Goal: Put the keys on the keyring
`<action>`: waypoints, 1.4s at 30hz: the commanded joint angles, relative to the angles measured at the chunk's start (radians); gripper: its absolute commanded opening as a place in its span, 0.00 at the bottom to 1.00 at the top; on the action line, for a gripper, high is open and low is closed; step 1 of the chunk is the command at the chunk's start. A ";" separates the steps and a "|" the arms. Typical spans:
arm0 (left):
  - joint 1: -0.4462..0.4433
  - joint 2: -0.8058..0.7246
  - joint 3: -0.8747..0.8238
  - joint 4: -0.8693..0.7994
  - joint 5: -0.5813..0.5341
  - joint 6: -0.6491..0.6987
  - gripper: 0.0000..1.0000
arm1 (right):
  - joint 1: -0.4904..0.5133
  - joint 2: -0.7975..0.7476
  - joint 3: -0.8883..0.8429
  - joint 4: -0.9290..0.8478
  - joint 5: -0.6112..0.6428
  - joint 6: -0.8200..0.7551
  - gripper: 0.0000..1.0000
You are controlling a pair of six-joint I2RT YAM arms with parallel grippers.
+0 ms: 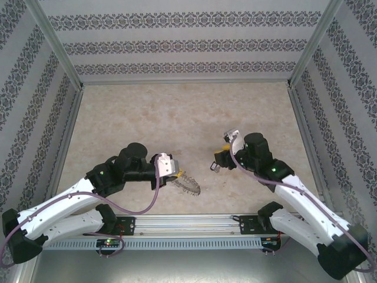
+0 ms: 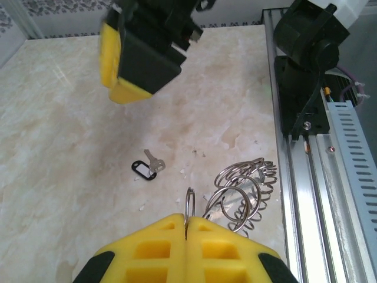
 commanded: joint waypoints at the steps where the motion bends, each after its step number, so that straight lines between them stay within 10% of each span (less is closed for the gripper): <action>1: -0.005 -0.039 -0.021 0.089 -0.038 -0.077 0.00 | -0.023 0.076 0.031 -0.120 0.017 0.102 0.47; 21: -0.005 -0.100 -0.042 0.065 -0.065 -0.144 0.00 | 0.046 0.674 0.459 -0.520 0.002 -0.222 0.39; 42: -0.005 -0.053 -0.043 0.076 -0.053 -0.134 0.00 | 0.065 0.866 0.462 -0.490 0.010 -0.286 0.33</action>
